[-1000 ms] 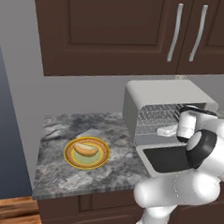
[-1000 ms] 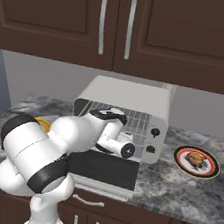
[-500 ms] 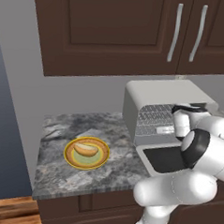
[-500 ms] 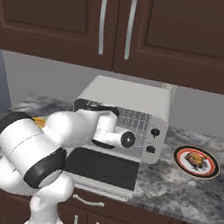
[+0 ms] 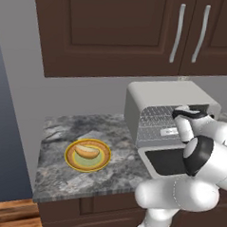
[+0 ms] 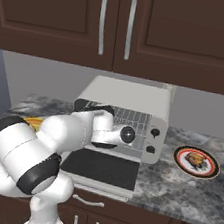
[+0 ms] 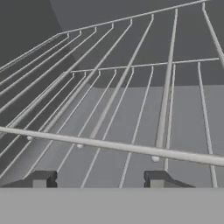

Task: Open the toaster oven door. Place the hotdog bun on the bottom rack in the toaster oven and place the chicken drumstick on the top rack.

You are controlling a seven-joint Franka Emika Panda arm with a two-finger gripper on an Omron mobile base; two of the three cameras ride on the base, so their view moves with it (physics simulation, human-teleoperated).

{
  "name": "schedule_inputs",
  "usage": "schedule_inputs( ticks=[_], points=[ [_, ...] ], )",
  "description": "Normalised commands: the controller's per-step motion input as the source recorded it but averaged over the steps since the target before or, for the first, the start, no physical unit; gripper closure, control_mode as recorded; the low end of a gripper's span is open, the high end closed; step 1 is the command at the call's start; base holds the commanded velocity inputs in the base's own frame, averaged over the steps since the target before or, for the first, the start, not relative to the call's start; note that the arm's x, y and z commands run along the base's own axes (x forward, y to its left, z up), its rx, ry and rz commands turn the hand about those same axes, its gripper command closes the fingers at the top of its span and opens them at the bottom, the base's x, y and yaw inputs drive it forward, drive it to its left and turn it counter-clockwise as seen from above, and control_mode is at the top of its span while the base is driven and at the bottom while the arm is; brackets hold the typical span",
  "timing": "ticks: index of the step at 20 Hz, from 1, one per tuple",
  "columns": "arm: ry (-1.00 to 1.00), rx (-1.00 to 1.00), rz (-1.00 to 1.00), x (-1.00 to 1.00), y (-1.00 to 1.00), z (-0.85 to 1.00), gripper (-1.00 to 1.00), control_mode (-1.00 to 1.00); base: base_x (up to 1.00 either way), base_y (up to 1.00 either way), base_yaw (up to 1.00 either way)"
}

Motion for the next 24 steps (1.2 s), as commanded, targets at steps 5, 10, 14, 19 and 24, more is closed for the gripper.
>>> schedule_inputs(
  ticks=[5, 10, 14, 19, 24],
  points=[
    [0.09, -0.06, 0.0, -0.51, -0.02, -0.56, -1.0, -1.0, 0.0, 0.0, 0.0],
    [0.11, -0.09, 0.0, -0.56, 0.0, -0.52, -1.0, -1.0, 0.0, 0.0, 0.0],
    [0.21, -0.1, 0.0, -0.5, 0.03, -0.4, -1.0, -1.0, 0.0, 0.0, 0.0],
    [0.23, -0.09, 0.0, -0.56, 0.01, -0.43, -1.0, -1.0, 0.0, 0.0, 0.0],
    [0.23, -0.06, 0.0, -0.64, 0.0, -0.51, -1.0, -1.0, 0.0, 0.0, 0.0]
  ],
)
